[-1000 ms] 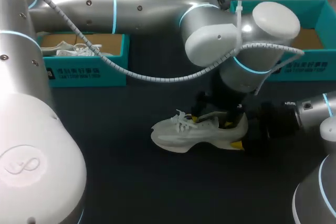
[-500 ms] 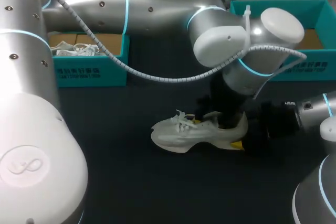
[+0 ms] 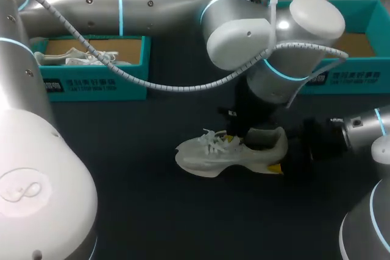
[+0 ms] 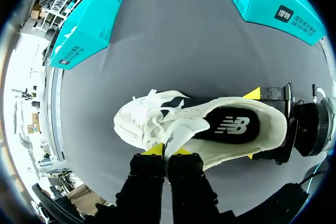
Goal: Take the shoe out of the shoebox, open the shoe tongue, remove and reinsert the insole, then place the shoe into the shoebox
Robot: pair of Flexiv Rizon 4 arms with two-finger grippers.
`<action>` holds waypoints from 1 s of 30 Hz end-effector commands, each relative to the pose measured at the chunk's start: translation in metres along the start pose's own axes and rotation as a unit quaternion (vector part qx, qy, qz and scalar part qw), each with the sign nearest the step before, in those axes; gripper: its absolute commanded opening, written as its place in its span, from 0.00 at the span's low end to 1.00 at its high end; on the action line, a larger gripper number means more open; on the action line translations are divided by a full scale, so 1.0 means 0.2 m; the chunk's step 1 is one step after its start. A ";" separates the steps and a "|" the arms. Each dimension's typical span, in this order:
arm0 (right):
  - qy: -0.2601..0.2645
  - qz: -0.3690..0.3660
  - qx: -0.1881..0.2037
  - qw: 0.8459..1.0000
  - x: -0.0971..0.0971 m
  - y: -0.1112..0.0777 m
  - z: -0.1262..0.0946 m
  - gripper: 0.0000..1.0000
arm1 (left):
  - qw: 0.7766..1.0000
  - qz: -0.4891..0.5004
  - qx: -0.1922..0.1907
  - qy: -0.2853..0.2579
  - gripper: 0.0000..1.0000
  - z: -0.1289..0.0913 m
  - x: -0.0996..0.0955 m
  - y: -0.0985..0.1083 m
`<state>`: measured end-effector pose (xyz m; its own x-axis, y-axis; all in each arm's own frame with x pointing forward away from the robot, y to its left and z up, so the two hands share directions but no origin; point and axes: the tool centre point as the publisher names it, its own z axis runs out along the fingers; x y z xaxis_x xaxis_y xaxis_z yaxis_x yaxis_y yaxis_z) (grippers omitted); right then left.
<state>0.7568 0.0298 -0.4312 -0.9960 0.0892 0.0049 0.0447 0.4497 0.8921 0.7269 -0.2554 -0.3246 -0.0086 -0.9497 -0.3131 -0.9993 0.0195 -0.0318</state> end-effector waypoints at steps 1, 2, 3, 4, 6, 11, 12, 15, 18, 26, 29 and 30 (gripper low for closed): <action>-0.001 0.000 0.001 1.000 0.01 -0.01 0.01 0.00 | 0.999 -0.002 -0.001 0.051 0.00 -0.02 -0.18 0.01; -0.001 0.000 0.001 1.000 0.01 -0.01 0.01 0.00 | 0.998 0.001 -0.002 0.060 0.00 -0.02 -0.20 0.01; -0.001 0.000 0.001 1.000 0.01 -0.01 0.01 0.00 | 0.998 -0.001 -0.004 0.069 0.00 -0.01 -0.23 0.01; -0.001 0.000 0.001 1.000 0.01 -0.01 0.01 0.00 | 0.997 0.000 -0.008 0.074 0.00 -0.01 -0.25 0.01; -0.001 0.000 0.001 1.000 0.01 -0.01 0.01 0.00 | 0.996 -0.002 -0.013 0.090 0.00 0.00 -0.29 0.00; -0.001 0.000 0.001 1.000 0.01 -0.01 0.01 0.00 | 0.993 0.002 -0.014 0.115 0.38 0.02 -0.35 0.01; -0.001 0.000 0.001 1.000 0.01 -0.01 0.01 0.00 | 0.993 0.000 -0.014 0.116 0.73 0.01 -0.35 0.01; -0.001 0.000 0.001 1.000 0.01 -0.01 0.01 0.00 | 0.992 -0.010 -0.021 0.127 1.00 -0.01 -0.34 0.01; -0.001 0.000 0.001 1.000 0.01 -0.01 0.01 0.00 | 0.991 -0.011 -0.023 0.134 1.00 -0.04 -0.33 0.00; -0.001 0.000 0.001 1.000 0.01 -0.01 0.01 0.00 | 0.988 -0.009 -0.022 0.154 0.76 -0.12 -0.27 -0.02; -0.001 0.000 0.001 1.000 0.01 -0.01 0.01 0.00 | 0.987 -0.008 -0.024 0.156 0.00 -0.13 -0.24 -0.04; -0.001 0.000 0.001 1.000 0.01 -0.01 0.01 0.00 | 0.987 -0.008 -0.024 0.156 0.00 -0.12 -0.24 -0.04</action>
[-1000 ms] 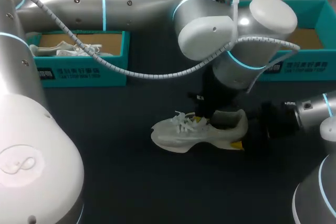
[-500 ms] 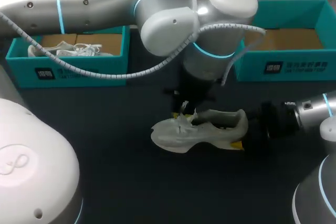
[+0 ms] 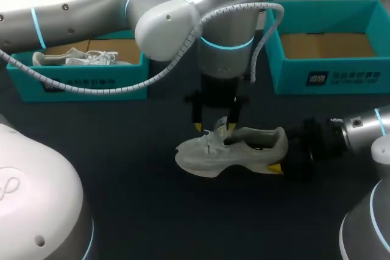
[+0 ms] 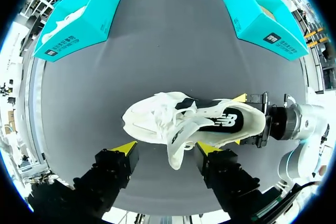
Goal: Take the shoe out of the shoebox, open the shoe tongue, remove and reinsert the insole, then place the shoe into the shoebox
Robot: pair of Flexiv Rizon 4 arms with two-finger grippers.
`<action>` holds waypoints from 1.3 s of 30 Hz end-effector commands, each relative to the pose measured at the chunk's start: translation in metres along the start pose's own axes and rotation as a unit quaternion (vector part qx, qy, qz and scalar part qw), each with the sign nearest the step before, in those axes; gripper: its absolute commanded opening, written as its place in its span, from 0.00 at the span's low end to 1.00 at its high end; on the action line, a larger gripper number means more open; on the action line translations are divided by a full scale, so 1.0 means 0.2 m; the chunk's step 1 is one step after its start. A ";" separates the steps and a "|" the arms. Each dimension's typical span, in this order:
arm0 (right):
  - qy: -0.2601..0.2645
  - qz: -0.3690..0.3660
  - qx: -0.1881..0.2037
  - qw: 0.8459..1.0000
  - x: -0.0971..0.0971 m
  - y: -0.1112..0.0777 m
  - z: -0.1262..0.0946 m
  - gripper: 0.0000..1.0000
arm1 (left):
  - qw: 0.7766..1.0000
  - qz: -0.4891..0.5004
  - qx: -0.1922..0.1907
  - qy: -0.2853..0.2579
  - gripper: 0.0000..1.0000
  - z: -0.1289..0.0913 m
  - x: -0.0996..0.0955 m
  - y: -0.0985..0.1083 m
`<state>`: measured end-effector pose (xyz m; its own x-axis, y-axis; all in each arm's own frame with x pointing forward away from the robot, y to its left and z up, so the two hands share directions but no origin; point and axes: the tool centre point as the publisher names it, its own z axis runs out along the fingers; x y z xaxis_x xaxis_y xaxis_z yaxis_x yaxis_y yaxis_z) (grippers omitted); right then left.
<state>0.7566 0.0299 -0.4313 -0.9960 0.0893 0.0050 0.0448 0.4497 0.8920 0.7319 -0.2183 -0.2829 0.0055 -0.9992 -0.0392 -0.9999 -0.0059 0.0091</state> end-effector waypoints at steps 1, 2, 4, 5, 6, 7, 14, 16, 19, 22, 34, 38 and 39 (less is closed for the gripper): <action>-0.001 0.000 0.001 1.000 0.01 -0.01 0.01 0.00 | 1.000 0.001 -0.003 0.016 0.00 0.02 0.00 -0.02; -0.001 0.000 0.001 1.000 0.01 -0.01 0.01 0.00 | 1.000 0.001 -0.004 0.016 0.00 0.03 0.01 -0.02; -0.001 0.000 0.001 1.000 0.01 -0.01 0.01 0.00 | 1.000 0.001 -0.007 0.016 0.00 0.03 0.00 -0.03; -0.001 0.000 0.001 1.000 0.01 -0.01 0.01 0.00 | 1.000 0.001 -0.008 0.016 0.00 0.04 0.00 -0.03; -0.001 0.000 0.001 1.000 0.01 -0.01 0.01 0.00 | 1.000 0.001 -0.009 0.018 0.00 0.04 -0.01 -0.03; -0.001 0.000 0.001 1.000 0.01 -0.01 0.01 0.00 | 1.000 0.002 -0.009 0.019 0.00 0.04 -0.02 -0.03; -0.001 0.000 0.001 1.000 0.01 -0.01 0.01 0.00 | 1.000 -0.009 -0.013 0.022 0.00 0.06 -0.09 -0.04; -0.001 0.000 0.001 1.000 0.01 -0.01 0.01 0.00 | 0.999 -0.013 -0.018 0.028 0.00 0.07 -0.12 -0.04; -0.001 0.000 0.001 1.000 0.01 -0.01 0.01 0.00 | 0.999 -0.020 -0.025 0.033 0.00 0.09 -0.16 -0.03; -0.001 0.000 0.001 1.000 0.01 -0.01 0.01 0.00 | 0.998 -0.031 -0.033 0.038 0.00 0.12 -0.21 -0.02; -0.001 0.000 0.001 1.000 0.01 -0.01 0.01 0.00 | 0.996 -0.040 -0.066 0.042 0.00 0.25 -0.29 0.01; -0.001 0.000 0.001 1.000 0.01 -0.01 0.01 0.00 | 0.997 -0.011 -0.061 0.047 0.00 0.24 -0.29 0.04; -0.001 0.000 0.001 1.000 0.01 -0.01 0.01 0.00 | 0.997 -0.005 -0.056 0.047 0.00 0.22 -0.29 0.04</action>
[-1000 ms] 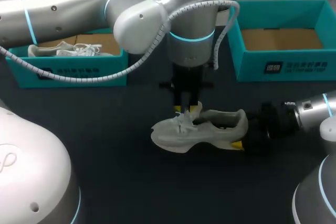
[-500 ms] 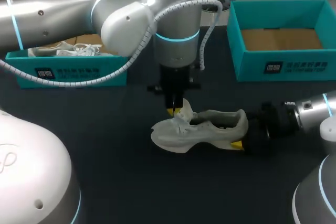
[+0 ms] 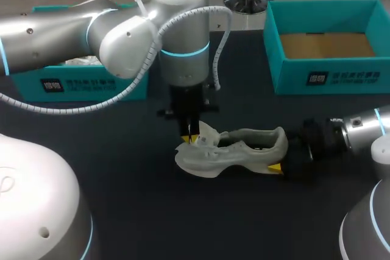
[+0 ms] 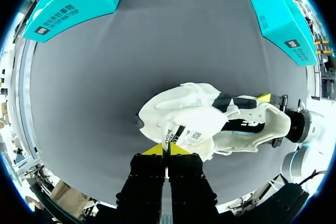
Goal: Take the shoe out of the shoebox, open the shoe tongue, remove and reinsert the insole, then place the shoe into the shoebox
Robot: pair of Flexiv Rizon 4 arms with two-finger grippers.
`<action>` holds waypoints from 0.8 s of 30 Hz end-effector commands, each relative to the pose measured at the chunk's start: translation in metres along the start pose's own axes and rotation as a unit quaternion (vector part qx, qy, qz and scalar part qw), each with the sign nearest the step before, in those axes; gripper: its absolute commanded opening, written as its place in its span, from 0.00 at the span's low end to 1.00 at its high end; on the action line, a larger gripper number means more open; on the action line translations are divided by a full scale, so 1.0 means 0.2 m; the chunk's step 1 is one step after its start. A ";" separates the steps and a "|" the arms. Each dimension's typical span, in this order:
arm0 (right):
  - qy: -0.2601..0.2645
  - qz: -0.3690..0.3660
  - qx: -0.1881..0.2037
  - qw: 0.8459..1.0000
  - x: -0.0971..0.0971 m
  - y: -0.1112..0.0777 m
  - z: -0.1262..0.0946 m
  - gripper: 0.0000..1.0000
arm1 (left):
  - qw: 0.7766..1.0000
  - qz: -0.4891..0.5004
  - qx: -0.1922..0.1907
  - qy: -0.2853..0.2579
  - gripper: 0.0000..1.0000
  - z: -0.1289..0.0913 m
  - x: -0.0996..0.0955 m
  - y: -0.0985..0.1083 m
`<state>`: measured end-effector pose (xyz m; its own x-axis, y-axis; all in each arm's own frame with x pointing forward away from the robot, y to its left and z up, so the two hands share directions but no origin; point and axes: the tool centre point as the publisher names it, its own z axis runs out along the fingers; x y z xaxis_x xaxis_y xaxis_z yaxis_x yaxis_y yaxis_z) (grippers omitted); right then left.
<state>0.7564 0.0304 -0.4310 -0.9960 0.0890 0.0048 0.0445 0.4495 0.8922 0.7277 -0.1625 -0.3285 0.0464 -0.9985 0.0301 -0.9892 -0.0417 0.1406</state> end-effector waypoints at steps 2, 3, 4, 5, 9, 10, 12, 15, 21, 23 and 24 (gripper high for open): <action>-0.001 0.000 0.001 1.000 0.00 -0.01 0.01 0.00 | 0.999 0.039 0.020 0.011 0.46 -0.06 0.00 0.04; -0.001 0.000 0.001 1.000 0.00 -0.01 0.01 0.00 | 0.998 0.056 0.027 0.011 0.98 -0.08 0.00 0.04; -0.001 0.000 0.001 1.000 0.00 -0.01 0.01 0.00 | 0.996 0.078 0.035 0.014 1.00 -0.10 0.01 0.05; -0.001 0.000 0.001 1.000 0.00 -0.01 0.01 0.00 | 0.993 0.110 0.037 0.017 1.00 -0.13 0.02 0.06; -0.001 0.000 0.001 1.000 0.00 -0.01 0.01 0.00 | 0.968 0.240 0.070 -0.002 1.00 -0.24 0.06 0.11; -0.001 0.000 0.001 1.000 0.00 -0.01 0.01 0.00 | 0.957 0.278 0.078 -0.007 1.00 -0.27 0.07 0.12; -0.001 0.000 0.001 1.000 0.00 -0.01 0.01 0.00 | 0.926 0.364 0.091 -0.025 1.00 -0.33 0.08 0.16; -0.001 0.000 0.001 1.000 0.00 -0.01 0.01 0.00 | 0.877 0.467 0.105 -0.035 1.00 -0.40 0.09 0.19; -0.001 0.000 0.001 1.000 0.00 -0.01 0.01 0.00 | 0.855 0.506 0.108 -0.039 1.00 -0.42 0.10 0.20; -0.001 0.000 0.001 1.000 0.00 -0.01 0.01 0.00 | 0.855 0.506 0.108 -0.039 1.00 -0.42 0.10 0.20; -0.001 0.000 0.001 1.000 0.00 -0.01 0.01 0.00 | 0.855 0.506 0.108 -0.039 1.00 -0.42 0.10 0.20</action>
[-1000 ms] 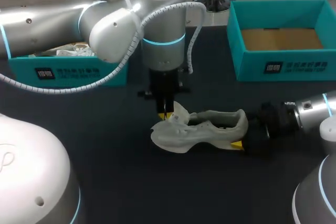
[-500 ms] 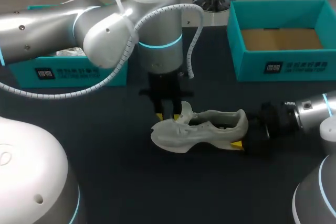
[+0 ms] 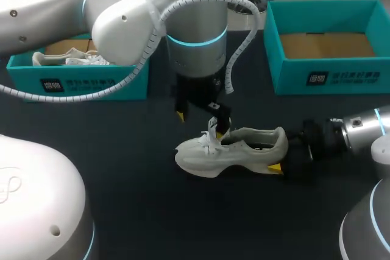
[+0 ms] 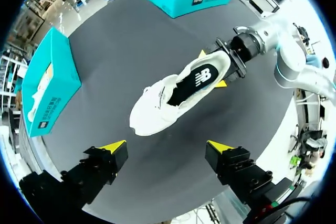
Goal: Take the shoe out of the shoebox, open the shoe tongue, remove and reinsert the insole, then place the shoe into the shoebox
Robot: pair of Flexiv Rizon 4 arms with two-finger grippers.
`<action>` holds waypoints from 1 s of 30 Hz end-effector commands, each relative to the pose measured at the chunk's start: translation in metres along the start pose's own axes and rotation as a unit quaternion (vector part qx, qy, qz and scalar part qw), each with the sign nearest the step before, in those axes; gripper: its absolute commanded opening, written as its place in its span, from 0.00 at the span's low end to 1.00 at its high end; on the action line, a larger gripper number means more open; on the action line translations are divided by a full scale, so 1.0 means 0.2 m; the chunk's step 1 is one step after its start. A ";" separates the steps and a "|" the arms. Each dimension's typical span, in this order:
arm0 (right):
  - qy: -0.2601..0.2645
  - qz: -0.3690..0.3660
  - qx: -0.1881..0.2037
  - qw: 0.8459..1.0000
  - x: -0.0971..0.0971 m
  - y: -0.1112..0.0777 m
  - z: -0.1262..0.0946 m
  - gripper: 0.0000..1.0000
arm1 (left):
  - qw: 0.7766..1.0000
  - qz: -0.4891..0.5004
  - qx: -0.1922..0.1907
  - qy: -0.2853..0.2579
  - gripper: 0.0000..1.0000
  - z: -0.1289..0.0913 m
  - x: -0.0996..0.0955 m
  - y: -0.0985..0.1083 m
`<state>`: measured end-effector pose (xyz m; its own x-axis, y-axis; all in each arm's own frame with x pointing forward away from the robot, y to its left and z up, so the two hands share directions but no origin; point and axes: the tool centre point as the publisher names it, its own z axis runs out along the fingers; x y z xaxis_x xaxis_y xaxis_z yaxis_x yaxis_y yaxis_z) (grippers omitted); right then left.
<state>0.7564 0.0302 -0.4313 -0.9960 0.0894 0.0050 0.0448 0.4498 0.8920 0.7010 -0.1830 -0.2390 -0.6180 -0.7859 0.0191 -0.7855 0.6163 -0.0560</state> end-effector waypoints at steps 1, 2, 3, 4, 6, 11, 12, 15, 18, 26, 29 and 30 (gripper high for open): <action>-0.001 0.000 0.001 1.000 0.00 -0.01 0.01 0.00 | 0.984 0.175 0.026 -0.015 1.00 0.00 -0.01 0.01; -0.001 0.000 0.001 1.000 0.00 -0.01 0.01 0.00 | 0.984 0.175 0.026 -0.015 1.00 0.00 -0.01 0.01; -0.001 0.000 0.001 1.000 0.00 -0.01 0.01 0.00 | 0.984 0.175 0.026 -0.015 1.00 0.00 -0.01 0.01; -0.001 0.000 0.001 1.000 0.00 -0.01 0.01 0.00 | 0.984 0.175 0.026 -0.015 1.00 0.00 -0.01 0.01; -0.001 0.000 0.001 1.000 0.00 -0.01 0.01 0.00 | 0.984 0.175 0.026 -0.015 1.00 0.00 -0.01 0.01; -0.001 0.000 0.001 1.000 0.00 -0.01 0.01 0.00 | 0.984 0.175 0.026 -0.015 1.00 0.00 -0.01 0.01; -0.001 0.000 0.001 1.000 0.00 -0.01 0.01 0.00 | 0.982 0.184 0.034 -0.031 1.00 0.00 0.02 0.01; -0.001 0.000 0.001 1.000 0.00 -0.01 0.01 0.00 | 0.968 0.241 0.056 -0.047 1.00 0.01 0.09 0.00; -0.001 0.000 0.001 1.000 0.00 -0.01 0.01 0.00 | 0.952 0.293 0.080 -0.046 1.00 0.02 0.14 -0.03; -0.001 0.000 0.001 1.000 0.00 -0.01 0.01 0.00 | 0.931 0.357 0.076 -0.010 0.00 0.10 0.26 -0.17; -0.001 0.000 0.001 1.000 0.00 -0.01 0.01 0.00 | 0.921 0.383 0.064 0.008 0.00 0.17 0.28 -0.25; -0.001 0.000 0.001 1.000 0.00 -0.01 0.01 0.00 | 0.920 0.386 0.059 0.000 0.00 0.19 0.28 -0.27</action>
<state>0.7564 0.0301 -0.4313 -0.9960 0.0896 0.0050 0.0450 0.4499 0.8920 0.6940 -0.2399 -0.2530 -0.9833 -0.1433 -0.1123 -0.1200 0.9741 -0.1917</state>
